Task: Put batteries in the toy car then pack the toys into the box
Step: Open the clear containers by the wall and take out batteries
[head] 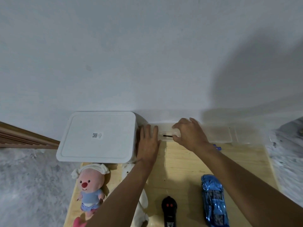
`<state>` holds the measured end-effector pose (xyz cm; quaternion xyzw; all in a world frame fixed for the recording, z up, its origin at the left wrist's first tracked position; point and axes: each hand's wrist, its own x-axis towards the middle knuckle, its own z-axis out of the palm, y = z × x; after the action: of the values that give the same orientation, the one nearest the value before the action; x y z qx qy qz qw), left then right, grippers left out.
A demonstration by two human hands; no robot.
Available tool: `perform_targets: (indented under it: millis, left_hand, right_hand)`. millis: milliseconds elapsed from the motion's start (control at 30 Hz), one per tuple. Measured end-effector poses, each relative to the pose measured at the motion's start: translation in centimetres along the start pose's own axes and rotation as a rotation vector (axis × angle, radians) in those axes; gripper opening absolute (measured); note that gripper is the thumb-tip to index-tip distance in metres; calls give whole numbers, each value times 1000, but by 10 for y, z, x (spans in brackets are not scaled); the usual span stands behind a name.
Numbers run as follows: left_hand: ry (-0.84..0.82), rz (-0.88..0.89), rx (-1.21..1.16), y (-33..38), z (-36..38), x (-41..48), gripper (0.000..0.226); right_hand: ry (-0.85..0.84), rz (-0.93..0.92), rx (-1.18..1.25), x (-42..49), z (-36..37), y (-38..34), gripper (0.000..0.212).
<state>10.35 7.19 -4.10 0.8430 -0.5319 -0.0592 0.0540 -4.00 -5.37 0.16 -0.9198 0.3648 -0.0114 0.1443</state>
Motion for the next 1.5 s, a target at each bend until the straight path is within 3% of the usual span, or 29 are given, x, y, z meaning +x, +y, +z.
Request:
perform_targets:
  millis: [200, 300, 467, 567, 700, 833, 1033, 1200, 1333, 1500]
  left_hand:
    - [31, 15, 71, 3, -1, -1, 91]
    - [76, 49, 32, 2, -3, -2, 112]
    - [106, 67, -124, 3, -5, -5, 117]
    - [95, 53, -20, 6, -7, -6, 108]
    - [118, 25, 79, 9, -11, -7, 105]
    - [148, 46, 40, 6, -5, -6, 104]
    - [127, 30, 27, 7, -4, -5, 110]
    - [127, 28, 37, 7, -6, -5, 110]
    - [118, 30, -15, 8, -7, -6, 107]
    - [108, 30, 8, 8, -6, -8, 107]
  right_hand:
    - [269, 31, 64, -12, -5, 3, 32]
    - [315, 102, 168, -11, -5, 1, 30]
    - [381, 203, 413, -8, -1, -7, 23]
    - [419, 196, 434, -18, 11, -13, 15]
    - [167, 150, 324, -21, 32, -15, 8]
    - [-83, 112, 94, 6, 32, -17, 18]
    - [-227, 117, -186, 35, 30, -26, 17]
    - [-228, 111, -186, 38, 28, -26, 17]
    - [-195, 100, 6, 21, 24, -18, 12]
    - [162, 238, 623, -25, 24, -12, 10]
